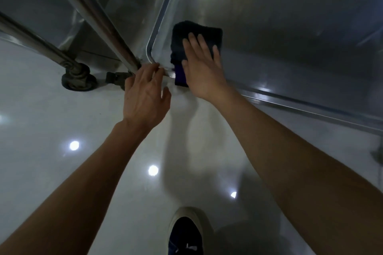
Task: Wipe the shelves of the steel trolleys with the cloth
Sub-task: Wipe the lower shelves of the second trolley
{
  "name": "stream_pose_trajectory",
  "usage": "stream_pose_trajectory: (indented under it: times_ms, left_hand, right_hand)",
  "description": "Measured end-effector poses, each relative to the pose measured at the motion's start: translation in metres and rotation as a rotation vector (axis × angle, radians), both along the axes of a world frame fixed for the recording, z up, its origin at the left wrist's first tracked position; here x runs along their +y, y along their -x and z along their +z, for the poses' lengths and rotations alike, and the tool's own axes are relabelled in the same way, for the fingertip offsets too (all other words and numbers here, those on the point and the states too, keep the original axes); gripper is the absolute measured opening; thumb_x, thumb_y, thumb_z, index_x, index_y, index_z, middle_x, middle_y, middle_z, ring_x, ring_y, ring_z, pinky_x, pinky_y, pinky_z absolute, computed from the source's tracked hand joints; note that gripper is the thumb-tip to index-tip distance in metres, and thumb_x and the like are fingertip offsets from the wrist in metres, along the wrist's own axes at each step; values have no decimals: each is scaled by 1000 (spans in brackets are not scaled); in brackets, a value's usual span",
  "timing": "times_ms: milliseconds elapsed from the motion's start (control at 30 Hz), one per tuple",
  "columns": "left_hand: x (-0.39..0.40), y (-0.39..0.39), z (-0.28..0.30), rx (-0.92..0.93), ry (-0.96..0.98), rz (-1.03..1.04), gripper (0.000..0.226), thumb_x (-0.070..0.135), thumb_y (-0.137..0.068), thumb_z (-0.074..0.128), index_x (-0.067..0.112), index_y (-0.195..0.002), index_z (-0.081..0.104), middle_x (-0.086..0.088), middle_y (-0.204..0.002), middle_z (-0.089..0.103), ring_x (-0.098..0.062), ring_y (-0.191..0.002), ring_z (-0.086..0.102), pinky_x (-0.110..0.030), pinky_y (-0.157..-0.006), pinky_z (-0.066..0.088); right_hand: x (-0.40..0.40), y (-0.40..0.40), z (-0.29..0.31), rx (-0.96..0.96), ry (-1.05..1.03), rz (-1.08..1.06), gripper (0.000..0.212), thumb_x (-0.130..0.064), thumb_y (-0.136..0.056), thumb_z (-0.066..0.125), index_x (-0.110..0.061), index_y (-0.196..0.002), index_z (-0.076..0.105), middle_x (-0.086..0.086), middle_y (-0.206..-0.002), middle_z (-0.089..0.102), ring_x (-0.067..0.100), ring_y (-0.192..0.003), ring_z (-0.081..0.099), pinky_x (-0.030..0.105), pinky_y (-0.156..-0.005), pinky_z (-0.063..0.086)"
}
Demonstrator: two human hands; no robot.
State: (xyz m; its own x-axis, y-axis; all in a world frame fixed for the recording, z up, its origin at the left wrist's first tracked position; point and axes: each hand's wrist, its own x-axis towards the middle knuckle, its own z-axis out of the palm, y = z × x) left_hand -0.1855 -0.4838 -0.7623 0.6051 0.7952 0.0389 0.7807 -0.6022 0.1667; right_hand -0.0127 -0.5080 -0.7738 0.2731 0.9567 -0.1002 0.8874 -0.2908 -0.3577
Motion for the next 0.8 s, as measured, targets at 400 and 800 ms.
stream_pose_trajectory:
  times_ms: [400,800]
  left_hand:
    - [-54,-123,2,-55,17,-329,36,28,-91,56,23,-127,57,-5,-137,53,-28,-130,46,-51,-101,38]
    - [-88,-193,-10,-31,40,-396,33,34,-95,51,21,-125,60,-4,-134,51,-27,-130,44,-49,-100,35]
  right_hand:
    - [-141,-115,2,0,-14,-292,55,-28,-107,26,-19,-160,12,-2,-168,3,15,-154,-3,43,-124,-3]
    - [-215,-189,-4,-87,0,-507,55,-31,-107,25,-20,-160,13,1,-168,5,18,-154,-2,45,-124,-1]
